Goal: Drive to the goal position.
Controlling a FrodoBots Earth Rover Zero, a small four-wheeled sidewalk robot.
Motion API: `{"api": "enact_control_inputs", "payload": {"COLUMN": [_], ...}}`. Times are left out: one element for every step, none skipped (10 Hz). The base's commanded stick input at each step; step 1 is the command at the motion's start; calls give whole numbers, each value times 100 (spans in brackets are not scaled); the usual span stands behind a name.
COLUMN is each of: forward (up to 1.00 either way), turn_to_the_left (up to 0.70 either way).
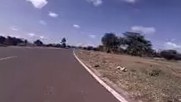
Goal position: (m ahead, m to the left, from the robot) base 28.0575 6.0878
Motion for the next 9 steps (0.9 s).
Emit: {"api": "enact_control_inputs", "payload": {"forward": [85,85,85,85,85,85,85,85,85], "turn_to_the_left": [2,3,0,0,0,0,0,0,0]}}
